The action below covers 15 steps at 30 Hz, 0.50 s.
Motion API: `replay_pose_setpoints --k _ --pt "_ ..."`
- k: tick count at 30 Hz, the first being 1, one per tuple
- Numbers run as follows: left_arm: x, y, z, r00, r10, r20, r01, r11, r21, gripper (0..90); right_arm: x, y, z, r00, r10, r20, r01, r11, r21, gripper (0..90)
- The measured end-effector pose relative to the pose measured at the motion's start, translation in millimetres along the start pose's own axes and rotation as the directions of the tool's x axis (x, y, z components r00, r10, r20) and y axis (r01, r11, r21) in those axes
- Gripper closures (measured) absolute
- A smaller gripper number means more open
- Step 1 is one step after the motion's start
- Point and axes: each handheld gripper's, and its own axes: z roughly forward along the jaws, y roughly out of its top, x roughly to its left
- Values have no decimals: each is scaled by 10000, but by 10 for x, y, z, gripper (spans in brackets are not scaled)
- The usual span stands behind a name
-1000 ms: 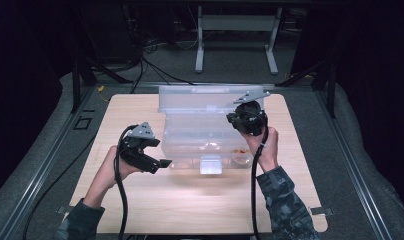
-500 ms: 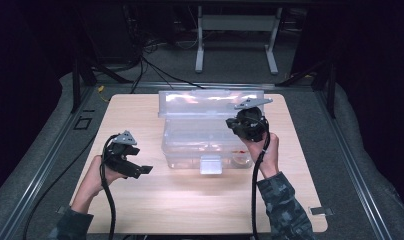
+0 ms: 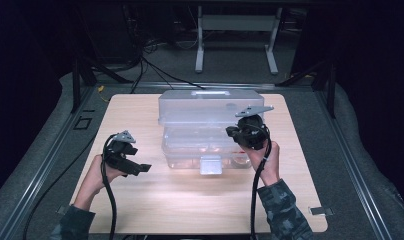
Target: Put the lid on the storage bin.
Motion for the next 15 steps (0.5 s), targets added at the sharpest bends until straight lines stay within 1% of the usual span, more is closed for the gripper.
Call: replay_pose_setpoints --k 2,4,5,6,7,8,10,12,13,14,15 --pt "10 -11 0 10000 -32 9 32 10000 52 118 11 -34 -8 10000 72 35 -72 10000 43 861" --pt "31 -17 5 10000 -83 -24 83 10000 56 117 21 -61 -17 10000 45 65 -45 10000 52 858" --pt "46 -16 10 9999 -99 -35 100 9999 138 118 6 -74 -10 9982 111 -588 -120 9998 -151 857" --pt "52 -16 18 9999 -151 -65 153 9997 201 122 34 -80 -31 9999 56 -119 -55 9999 96 856" --pt "65 -14 31 9998 -186 -106 188 9995 237 125 42 -90 -38 9998 41 -186 -39 9999 118 856" --pt "73 -14 43 9997 -252 -48 253 9995 190 125 63 -109 -39 9999 14 -137 -13 9999 115 856" --pt "84 -13 78 9996 -294 47 293 9994 195 128 82 -137 -22 9997 38 -222 -34 9998 216 857" --pt "92 -8 104 9994 -322 129 319 9992 231 128 97 -171 11 9992 125 -386 -115 9996 276 853" --pt "98 -5 118 9994 -300 144 296 9992 269 128 100 -182 25 9988 149 -458 -130 9991 414 847" --pt "106 1 131 9994 -295 189 289 9991 314 127 85 -199 36 9971 230 -726 -203 9991 366 844" --pt "116 8 146 9993 -278 263 267 9988 410 128 74 -215 41 9952 397 -889 -364 9986 381 844"
